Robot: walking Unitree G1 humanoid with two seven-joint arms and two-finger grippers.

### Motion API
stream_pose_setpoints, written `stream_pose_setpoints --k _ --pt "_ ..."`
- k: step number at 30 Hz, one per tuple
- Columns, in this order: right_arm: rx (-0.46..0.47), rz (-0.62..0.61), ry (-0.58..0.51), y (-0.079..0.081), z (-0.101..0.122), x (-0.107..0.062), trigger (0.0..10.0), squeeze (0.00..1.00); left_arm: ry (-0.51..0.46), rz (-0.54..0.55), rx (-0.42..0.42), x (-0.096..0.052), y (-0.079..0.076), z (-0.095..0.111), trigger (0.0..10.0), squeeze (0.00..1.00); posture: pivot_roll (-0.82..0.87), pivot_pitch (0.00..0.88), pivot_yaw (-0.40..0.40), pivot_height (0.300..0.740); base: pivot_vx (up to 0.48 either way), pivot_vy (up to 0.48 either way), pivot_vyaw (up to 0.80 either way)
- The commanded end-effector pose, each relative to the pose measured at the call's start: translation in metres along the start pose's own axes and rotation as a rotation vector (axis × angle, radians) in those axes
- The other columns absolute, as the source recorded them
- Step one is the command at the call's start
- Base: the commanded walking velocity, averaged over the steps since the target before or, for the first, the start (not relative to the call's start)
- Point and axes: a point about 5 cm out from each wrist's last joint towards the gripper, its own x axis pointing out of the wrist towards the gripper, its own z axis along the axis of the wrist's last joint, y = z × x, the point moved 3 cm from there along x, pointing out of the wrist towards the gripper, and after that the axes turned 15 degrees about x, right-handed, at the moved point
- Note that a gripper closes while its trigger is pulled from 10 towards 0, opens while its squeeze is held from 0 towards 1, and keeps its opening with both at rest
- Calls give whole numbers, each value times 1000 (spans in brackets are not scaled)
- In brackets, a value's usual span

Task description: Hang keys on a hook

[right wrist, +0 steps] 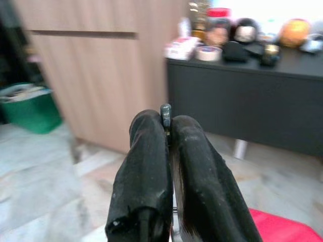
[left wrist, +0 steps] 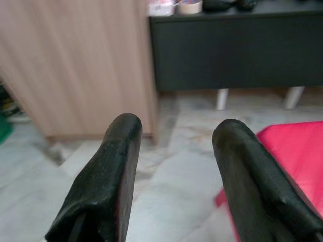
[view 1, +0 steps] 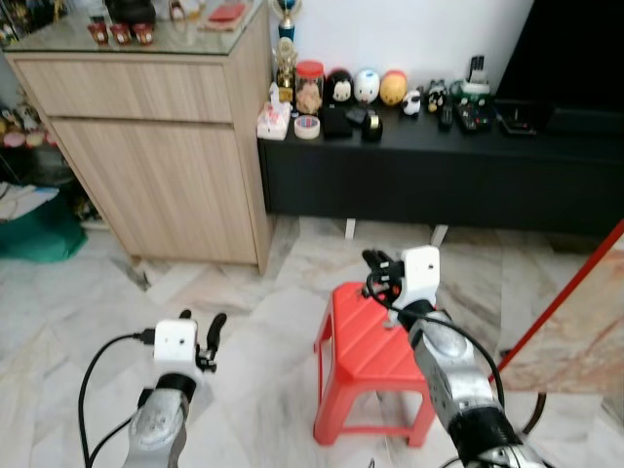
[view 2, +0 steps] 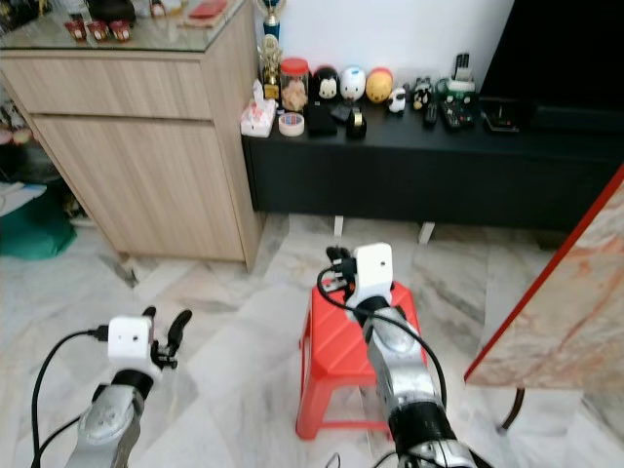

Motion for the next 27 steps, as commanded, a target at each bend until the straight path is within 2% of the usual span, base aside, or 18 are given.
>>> stream_pose_setpoints --k 1,2,4,5,6,9,16,27 --pt "8 79 -10 16 10 4 10000 0 -24 -41 -17 1 -4 7 10000 0 51 0 -36 740 0 0 0" --pt "2 146 20 28 11 5 10000 0 -46 -89 -32 2 -8 14 10000 0 53 0 -39 740 0 0 0" --pt "-13 201 53 38 10 5 10000 0 -63 -139 -36 2 -13 18 10000 0 52 0 -41 740 0 0 0" --pt "-13 201 53 38 10 5 10000 0 -63 -139 -36 2 -13 18 10000 0 52 0 -41 740 0 0 0" --pt "-22 266 86 50 9 5 10000 0 -77 -202 -36 0 -19 21 10000 0 52 0 -45 740 0 0 0" --pt "-18 359 117 66 8 2 10000 0 -86 -311 -40 -3 -26 26 10000 0 57 0 -48 740 0 0 0" --pt "2 435 127 86 14 0 10000 0 -86 -444 -66 -9 -32 31 10000 0 59 7 -55 740 0 0 0" --pt "-1 486 144 104 24 -5 10000 0 -62 -516 -56 -12 -37 30 10000 0 49 21 -59 740 0 0 0"
